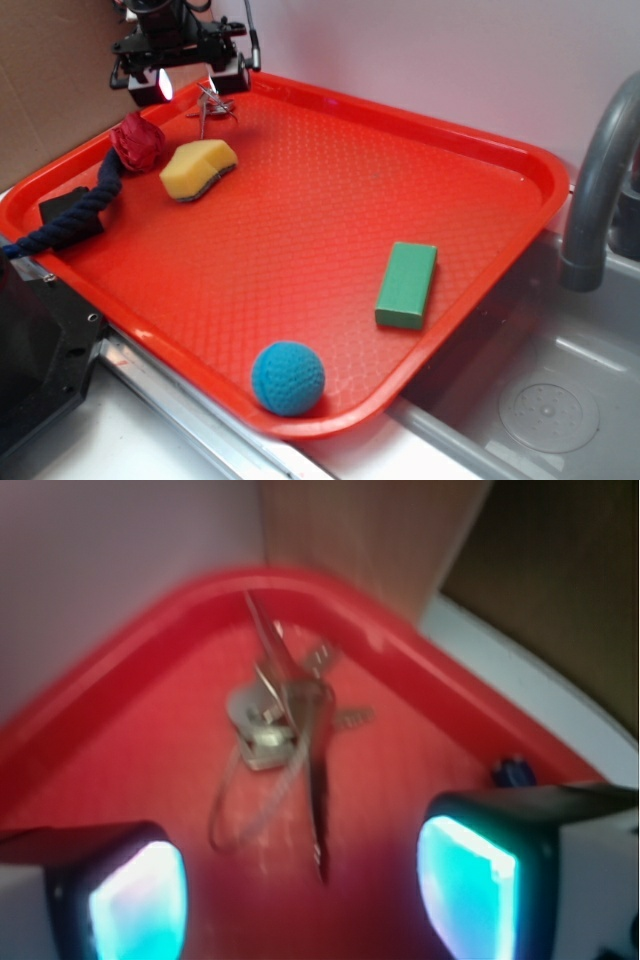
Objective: Grab the silver keys.
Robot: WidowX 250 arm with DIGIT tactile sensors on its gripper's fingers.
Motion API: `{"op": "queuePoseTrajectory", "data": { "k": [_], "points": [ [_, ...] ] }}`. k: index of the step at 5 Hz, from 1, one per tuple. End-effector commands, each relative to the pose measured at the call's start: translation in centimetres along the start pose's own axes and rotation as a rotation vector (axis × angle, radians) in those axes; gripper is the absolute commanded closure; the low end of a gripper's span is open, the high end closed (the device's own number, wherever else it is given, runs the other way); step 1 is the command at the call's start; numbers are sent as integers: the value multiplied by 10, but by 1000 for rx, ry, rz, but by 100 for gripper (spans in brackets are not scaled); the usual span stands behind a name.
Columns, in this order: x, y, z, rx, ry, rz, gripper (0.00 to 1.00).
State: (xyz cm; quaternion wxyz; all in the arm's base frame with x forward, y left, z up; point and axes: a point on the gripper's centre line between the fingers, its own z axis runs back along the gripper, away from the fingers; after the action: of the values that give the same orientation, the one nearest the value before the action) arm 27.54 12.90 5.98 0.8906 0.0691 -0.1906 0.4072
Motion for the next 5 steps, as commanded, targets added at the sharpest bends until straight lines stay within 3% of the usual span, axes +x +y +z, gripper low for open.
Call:
{"op": "queuePoseTrajectory", "data": {
  "k": [1, 2, 3, 4, 5],
  "points": [
    [25, -11, -15, -37, 12, -17, 0],
    [29, -16, -33, -16, 48, -20, 11],
    [28, -14, -30, -14, 53, -12, 100],
    [26, -11, -20, -18, 50, -40, 100],
    [19, -6, 9, -3, 8, -93, 100]
  ]
}}
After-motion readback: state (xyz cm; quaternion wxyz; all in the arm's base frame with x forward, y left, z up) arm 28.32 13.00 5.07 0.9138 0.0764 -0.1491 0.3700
